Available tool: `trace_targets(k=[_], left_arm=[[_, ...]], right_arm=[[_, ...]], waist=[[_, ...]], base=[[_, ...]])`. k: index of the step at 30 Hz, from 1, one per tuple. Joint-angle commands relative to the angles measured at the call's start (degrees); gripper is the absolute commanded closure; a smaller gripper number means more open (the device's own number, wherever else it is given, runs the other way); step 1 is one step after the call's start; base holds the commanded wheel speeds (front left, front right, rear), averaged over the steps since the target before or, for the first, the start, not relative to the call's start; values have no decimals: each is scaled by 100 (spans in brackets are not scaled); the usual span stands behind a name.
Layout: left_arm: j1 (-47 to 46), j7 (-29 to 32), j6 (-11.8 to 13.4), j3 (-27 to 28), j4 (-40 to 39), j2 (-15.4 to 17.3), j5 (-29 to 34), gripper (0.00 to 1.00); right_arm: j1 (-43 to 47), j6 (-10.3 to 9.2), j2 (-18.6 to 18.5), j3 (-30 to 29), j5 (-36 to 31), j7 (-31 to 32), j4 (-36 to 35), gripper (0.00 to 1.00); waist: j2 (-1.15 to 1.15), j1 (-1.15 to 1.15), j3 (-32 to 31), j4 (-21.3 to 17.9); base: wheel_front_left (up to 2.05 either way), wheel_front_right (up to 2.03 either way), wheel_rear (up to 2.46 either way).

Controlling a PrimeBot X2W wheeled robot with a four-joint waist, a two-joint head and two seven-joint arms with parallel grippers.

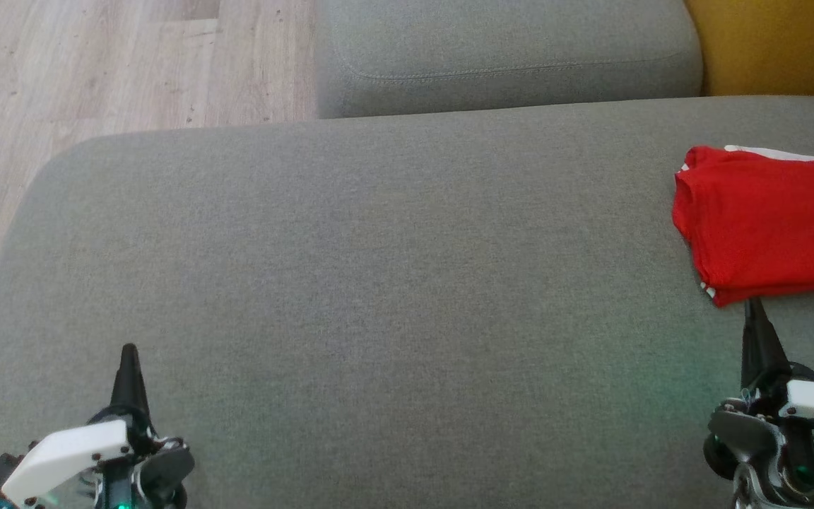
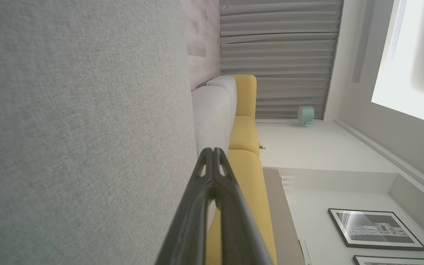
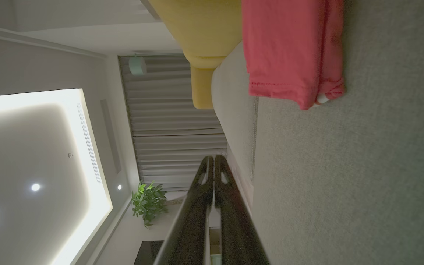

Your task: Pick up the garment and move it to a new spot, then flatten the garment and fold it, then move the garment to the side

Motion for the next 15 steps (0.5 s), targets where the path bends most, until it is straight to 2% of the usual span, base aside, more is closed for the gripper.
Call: trace_targets(k=[1, 15], left_arm=[[-281, 31, -38, 239, -171, 21, -2, 100], [-282, 34, -38, 243, -171, 17, 2, 100]], right_arm=[[-284, -4, -36, 113, 2, 31, -183, 100], [-285, -4, -29, 104, -6, 38, -182, 100]], waist=[[0, 0, 0, 0], [0, 0, 0, 0]], base=[[0, 0, 0], [0, 0, 0]])
